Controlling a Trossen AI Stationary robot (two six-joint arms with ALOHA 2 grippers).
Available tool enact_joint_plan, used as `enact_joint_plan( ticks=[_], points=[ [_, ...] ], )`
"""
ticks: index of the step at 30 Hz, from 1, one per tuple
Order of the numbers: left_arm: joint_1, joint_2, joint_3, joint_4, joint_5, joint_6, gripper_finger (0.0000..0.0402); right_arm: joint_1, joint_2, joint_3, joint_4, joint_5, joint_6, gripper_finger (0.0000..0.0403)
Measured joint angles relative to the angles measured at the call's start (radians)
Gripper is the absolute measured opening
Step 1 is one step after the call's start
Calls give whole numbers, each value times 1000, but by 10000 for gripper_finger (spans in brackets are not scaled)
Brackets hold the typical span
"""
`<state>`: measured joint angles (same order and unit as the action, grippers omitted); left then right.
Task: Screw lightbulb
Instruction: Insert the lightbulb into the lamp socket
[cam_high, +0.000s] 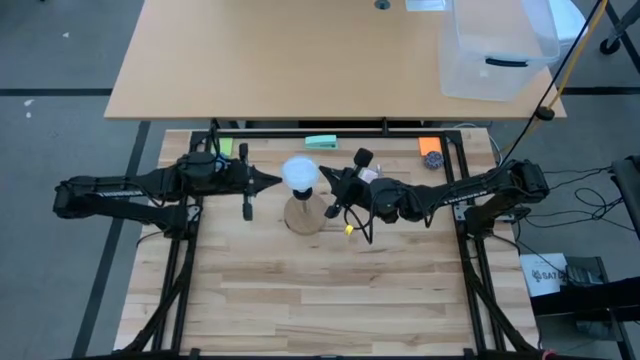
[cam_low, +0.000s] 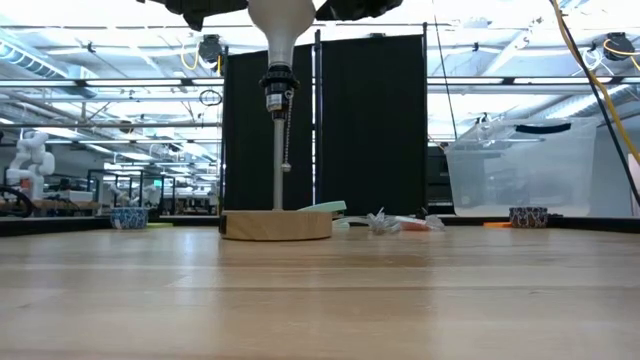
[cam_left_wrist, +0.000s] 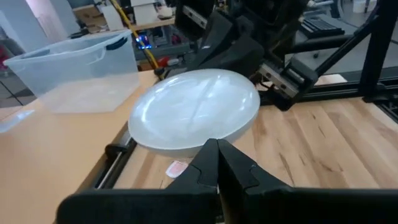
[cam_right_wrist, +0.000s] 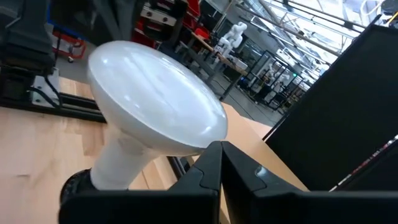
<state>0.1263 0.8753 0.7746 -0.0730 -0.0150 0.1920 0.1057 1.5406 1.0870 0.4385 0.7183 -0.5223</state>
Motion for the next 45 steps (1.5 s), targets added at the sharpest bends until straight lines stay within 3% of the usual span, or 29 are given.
enact_joint_plan(
  ticks=[17, 28, 36, 45],
  points=[
    [80, 0, 0, -20, -37, -45, 0, 78, 2, -2, -103, -74, 76, 0],
    [11, -86, 0, 17, 12, -8, 0, 38, 2, -2, -89, 71, 78, 0],
    [-43, -38, 0, 12, 24, 1, 0, -11, 2, -1, 10, 49, 3, 0],
    [-30, 1, 0, 12, -25, 9, 0, -17, 1, -1, 23, -29, -13, 0]
  ],
)
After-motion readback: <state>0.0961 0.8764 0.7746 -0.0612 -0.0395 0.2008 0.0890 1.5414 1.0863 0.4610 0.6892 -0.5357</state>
